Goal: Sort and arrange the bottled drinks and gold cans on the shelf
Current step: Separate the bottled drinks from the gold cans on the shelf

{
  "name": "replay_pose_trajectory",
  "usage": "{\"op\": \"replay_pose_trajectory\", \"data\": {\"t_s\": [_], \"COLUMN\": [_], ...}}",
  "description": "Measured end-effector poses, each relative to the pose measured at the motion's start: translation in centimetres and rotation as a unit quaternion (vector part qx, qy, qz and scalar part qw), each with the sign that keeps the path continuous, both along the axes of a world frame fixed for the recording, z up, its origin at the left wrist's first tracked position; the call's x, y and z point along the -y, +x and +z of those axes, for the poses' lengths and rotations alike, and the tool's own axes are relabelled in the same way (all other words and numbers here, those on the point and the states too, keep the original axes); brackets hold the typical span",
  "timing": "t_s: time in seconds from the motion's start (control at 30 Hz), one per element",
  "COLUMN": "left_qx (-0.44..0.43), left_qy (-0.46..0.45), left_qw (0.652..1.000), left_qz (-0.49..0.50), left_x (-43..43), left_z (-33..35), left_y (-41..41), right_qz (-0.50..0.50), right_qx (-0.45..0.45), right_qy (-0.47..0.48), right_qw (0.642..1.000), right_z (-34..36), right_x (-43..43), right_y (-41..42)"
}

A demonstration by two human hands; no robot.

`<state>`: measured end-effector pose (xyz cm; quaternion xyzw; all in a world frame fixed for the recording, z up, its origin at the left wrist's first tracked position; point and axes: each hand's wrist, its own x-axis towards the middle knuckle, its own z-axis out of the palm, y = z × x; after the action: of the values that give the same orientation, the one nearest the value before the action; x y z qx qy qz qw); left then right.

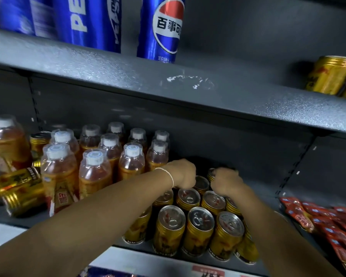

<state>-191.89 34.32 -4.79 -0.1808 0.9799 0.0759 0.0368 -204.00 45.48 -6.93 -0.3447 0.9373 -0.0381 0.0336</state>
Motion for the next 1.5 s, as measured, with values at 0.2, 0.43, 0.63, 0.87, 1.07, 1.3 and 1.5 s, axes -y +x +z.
{"op": "replay_pose_trajectory", "data": {"t_s": [0.2, 0.43, 0.63, 0.87, 1.07, 1.3, 1.5], "left_qx": [-0.087, -0.23, -0.26, -0.278, -0.238, -0.196, -0.268], "left_qy": [-0.054, -0.041, -0.093, -0.119, -0.108, -0.089, -0.116], "left_qw": [0.994, 0.971, 0.961, 0.951, 0.964, 0.977, 0.956], "left_qz": [-0.05, -0.053, 0.004, 0.06, 0.044, 0.008, -0.02], "left_x": [-0.2, 1.5, 5.1, 9.3, 10.8, 10.8, 10.1], "left_z": [3.1, 6.6, 7.5, 6.6, 3.9, 1.3, 1.6], "left_y": [4.9, 11.2, 17.1, 24.8, 29.5, 32.5, 33.3], "right_qz": [-0.013, 0.068, 0.181, 0.225, 0.262, 0.199, 0.147], "right_qx": [-0.014, -0.044, -0.065, -0.104, -0.09, -0.099, -0.116], "right_qy": [-0.06, -0.248, -0.328, -0.324, -0.247, -0.17, -0.232], "right_qw": [0.998, 0.965, 0.925, 0.913, 0.929, 0.96, 0.955], "right_z": [1.6, 5.7, 7.1, 6.4, 5.2, 2.5, 2.1], "right_x": [0.2, 2.9, 5.0, 8.2, 10.0, 10.7, 9.5], "right_y": [2.0, 8.3, 15.6, 22.5, 27.1, 30.5, 31.6]}}
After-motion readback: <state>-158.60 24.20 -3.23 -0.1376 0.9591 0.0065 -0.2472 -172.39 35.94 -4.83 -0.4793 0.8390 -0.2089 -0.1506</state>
